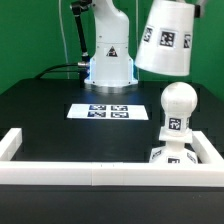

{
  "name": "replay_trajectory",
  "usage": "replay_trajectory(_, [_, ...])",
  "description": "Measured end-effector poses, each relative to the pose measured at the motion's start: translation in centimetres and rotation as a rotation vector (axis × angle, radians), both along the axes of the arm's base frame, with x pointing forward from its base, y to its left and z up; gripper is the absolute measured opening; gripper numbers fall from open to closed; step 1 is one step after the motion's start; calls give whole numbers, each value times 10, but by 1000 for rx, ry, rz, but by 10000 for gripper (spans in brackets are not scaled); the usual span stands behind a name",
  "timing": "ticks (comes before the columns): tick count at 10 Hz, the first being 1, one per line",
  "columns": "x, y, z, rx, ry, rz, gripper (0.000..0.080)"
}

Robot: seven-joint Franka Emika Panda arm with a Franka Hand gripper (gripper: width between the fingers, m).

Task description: Assemble lamp

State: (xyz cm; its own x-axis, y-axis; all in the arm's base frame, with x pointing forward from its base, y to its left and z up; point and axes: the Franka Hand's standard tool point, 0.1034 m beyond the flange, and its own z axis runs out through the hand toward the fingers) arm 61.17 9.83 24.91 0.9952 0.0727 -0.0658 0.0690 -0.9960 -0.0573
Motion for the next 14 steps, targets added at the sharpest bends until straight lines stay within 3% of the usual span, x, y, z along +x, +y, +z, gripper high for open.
replay_trajectory(3, [-2, 22, -27, -8, 11, -29, 45])
replay_trajectory(8, [-1, 20, -29, -6, -1, -24, 45])
replay_trajectory(14, [-1, 20, -73, -9, -29, -7, 45])
